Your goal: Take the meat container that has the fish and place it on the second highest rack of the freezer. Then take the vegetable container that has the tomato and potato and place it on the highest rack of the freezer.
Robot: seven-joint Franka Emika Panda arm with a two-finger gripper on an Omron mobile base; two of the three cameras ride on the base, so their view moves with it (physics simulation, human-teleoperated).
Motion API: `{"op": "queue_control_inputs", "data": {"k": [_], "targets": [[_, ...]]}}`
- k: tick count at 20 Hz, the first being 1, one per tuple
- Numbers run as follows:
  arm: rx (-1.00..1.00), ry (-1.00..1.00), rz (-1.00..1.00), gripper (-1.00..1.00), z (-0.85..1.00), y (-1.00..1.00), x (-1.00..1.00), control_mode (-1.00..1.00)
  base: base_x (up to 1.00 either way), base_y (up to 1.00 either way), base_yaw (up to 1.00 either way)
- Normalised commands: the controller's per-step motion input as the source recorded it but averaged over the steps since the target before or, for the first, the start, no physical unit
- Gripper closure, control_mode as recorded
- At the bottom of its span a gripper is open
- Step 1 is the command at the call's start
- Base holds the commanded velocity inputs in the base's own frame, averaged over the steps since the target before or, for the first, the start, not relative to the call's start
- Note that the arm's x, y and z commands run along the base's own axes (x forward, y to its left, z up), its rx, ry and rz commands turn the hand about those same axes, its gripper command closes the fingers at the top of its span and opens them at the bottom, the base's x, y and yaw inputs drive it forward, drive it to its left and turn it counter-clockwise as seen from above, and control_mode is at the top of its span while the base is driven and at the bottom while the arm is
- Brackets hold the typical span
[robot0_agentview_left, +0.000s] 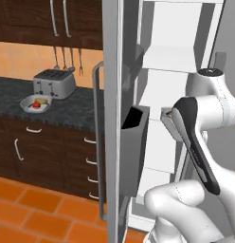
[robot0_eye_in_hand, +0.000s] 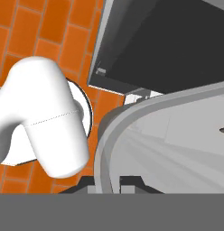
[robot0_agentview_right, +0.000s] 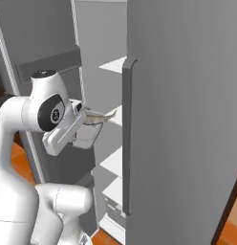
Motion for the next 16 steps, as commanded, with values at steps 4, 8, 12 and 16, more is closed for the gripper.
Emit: {"op": "queue_control_inputs", "data": {"k": [4, 8, 12, 16], "targets": [[0.0, 0.0, 0.0, 1.0, 0.0, 0.0, 0.0, 1.0, 0.42, 0.21, 0.0], [0.0, 0.0, 0.0, 1.0, 0.0, 0.0, 0.0, 1.0, 0.49, 0.36, 0.0], [0.0, 0.0, 0.0, 1.0, 0.0, 0.0, 0.0, 1.0, 0.53, 0.33, 0.0], [0.0, 0.0, 0.0, 1.0, 0.0, 0.0, 0.0, 1.0, 0.38, 0.21, 0.0]]}}
